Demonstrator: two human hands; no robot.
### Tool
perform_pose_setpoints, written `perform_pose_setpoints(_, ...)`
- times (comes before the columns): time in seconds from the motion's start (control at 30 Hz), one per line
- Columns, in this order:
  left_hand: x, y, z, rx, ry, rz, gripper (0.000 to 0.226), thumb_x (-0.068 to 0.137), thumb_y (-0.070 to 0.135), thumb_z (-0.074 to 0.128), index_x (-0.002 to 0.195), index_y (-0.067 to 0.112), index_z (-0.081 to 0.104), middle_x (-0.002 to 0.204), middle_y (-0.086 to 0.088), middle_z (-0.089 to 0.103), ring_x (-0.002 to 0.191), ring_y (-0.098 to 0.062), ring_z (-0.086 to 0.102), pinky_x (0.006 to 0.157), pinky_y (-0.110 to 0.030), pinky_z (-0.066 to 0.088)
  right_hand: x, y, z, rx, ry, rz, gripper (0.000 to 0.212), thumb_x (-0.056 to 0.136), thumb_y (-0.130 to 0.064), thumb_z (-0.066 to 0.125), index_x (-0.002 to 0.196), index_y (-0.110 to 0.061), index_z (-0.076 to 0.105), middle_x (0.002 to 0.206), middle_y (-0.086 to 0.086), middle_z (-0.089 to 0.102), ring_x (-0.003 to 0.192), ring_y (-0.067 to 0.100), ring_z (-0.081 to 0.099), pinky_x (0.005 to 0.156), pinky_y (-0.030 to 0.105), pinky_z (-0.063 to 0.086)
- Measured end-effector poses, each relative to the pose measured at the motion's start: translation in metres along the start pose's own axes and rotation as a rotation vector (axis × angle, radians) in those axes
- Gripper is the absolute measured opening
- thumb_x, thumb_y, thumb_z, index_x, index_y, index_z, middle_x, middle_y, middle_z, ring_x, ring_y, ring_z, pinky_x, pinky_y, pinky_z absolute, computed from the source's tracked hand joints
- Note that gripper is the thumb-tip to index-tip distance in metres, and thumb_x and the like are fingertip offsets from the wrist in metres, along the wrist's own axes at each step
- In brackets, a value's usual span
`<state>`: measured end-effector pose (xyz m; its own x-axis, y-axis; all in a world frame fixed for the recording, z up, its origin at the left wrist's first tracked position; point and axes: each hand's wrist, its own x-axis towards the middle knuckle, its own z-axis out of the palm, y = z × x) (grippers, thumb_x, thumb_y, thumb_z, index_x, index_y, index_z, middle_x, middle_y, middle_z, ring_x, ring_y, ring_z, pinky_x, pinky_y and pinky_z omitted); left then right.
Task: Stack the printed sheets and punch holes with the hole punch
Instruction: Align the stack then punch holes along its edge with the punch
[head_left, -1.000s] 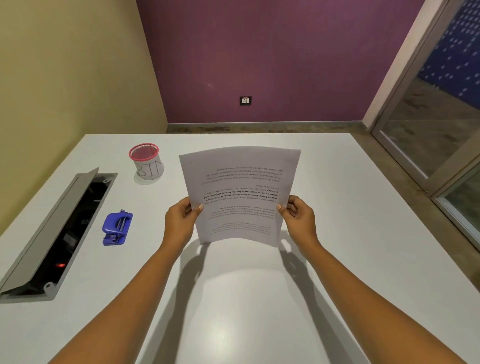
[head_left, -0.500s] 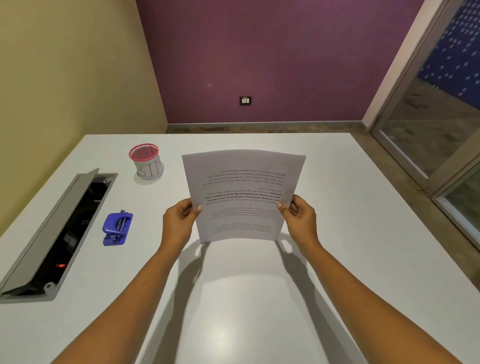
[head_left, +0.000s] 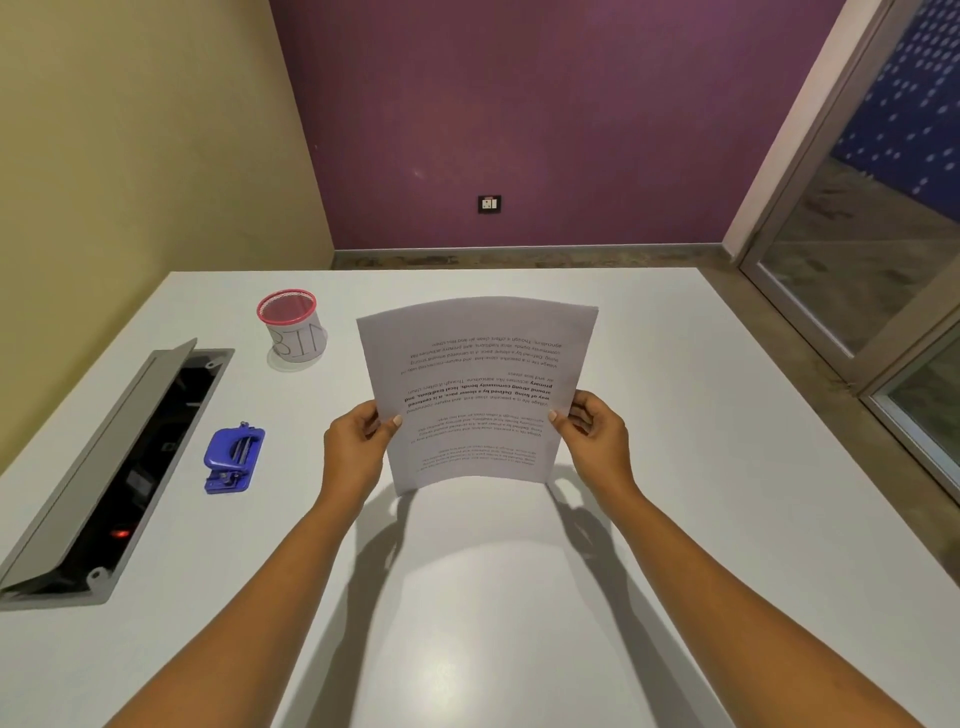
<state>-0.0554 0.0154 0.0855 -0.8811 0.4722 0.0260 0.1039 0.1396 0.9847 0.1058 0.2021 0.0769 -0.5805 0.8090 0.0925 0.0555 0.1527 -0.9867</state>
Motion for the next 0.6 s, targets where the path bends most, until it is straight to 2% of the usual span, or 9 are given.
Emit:
perform_pose_setpoints(0.07, -0.0003, 0.0007, 0.0011, 0.022, 0.003, 0.005, 0.023, 0.087, 0.005, 0.057, 0.109, 0.007, 0.065, 0.103, 0.002, 0.066, 0.087, -0.014, 0.063, 0.07, -0.013, 0.045, -0.0004, -0.0007, 0.001, -0.024, -0.003, -0.008, 0.012, 0.088, -0.008, 0.058, 0.096, -0.016, 0.062, 0.094, -0.005, 0.067, 0.089, 0.013, 0.063, 0.083, 0.02, 0.051)
perform_pose_setpoints(0.17, 0.0004, 0.006, 0.002, 0.002, 0.016, 0.022, 0.022, 0.087, 0.006, 0.057, 0.107, 0.009, 0.066, 0.1, 0.003, 0.067, 0.082, -0.007, 0.063, 0.068, -0.012, 0.045, 0.0011, -0.0049, 0.0021, -0.019, 0.046, -0.037, 0.012, 0.09, -0.008, 0.055, 0.09, -0.019, 0.062, 0.088, -0.009, 0.067, 0.084, 0.009, 0.064, 0.072, 0.008, 0.05)
perform_pose_setpoints(0.23, 0.0005, 0.0083, 0.0015, -0.02, 0.02, 0.025, 0.021, 0.087, 0.006, 0.057, 0.106, 0.013, 0.065, 0.098, 0.004, 0.067, 0.082, -0.006, 0.063, 0.069, -0.014, 0.045, 0.0012, -0.0071, 0.002, -0.004, 0.067, -0.049, 0.012, 0.09, -0.009, 0.055, 0.09, -0.02, 0.062, 0.088, -0.01, 0.067, 0.083, 0.007, 0.064, 0.069, 0.005, 0.05)
perform_pose_setpoints(0.37, -0.0032, 0.0062, 0.0009, -0.023, -0.002, 0.01, 0.022, 0.086, 0.006, 0.058, 0.103, 0.019, 0.063, 0.098, 0.007, 0.066, 0.087, -0.007, 0.063, 0.074, -0.016, 0.046, -0.0011, -0.0047, 0.0011, -0.023, 0.055, -0.031, 0.014, 0.087, -0.011, 0.061, 0.096, -0.021, 0.061, 0.094, -0.007, 0.066, 0.089, 0.011, 0.063, 0.075, 0.012, 0.049)
perform_pose_setpoints(0.47, -0.0059, 0.0023, 0.0009, 0.0, -0.008, -0.011, 0.024, 0.088, 0.005, 0.056, 0.11, 0.009, 0.064, 0.104, 0.002, 0.066, 0.092, -0.017, 0.062, 0.078, -0.021, 0.046, -0.003, -0.0009, 0.0007, -0.04, 0.028, -0.005, 0.016, 0.087, -0.008, 0.061, 0.1, -0.017, 0.062, 0.097, -0.006, 0.066, 0.091, 0.014, 0.062, 0.078, 0.016, 0.048)
perform_pose_setpoints(0.6, -0.0055, 0.006, 0.0013, 0.009, -0.01, 0.007, 0.024, 0.089, 0.005, 0.054, 0.11, 0.007, 0.064, 0.103, 0.0, 0.066, 0.089, -0.017, 0.062, 0.071, -0.014, 0.044, -0.0035, -0.002, 0.0002, -0.04, 0.05, -0.015, 0.012, 0.089, -0.01, 0.057, 0.088, -0.02, 0.062, 0.087, -0.01, 0.067, 0.084, 0.014, 0.063, 0.079, 0.022, 0.052)
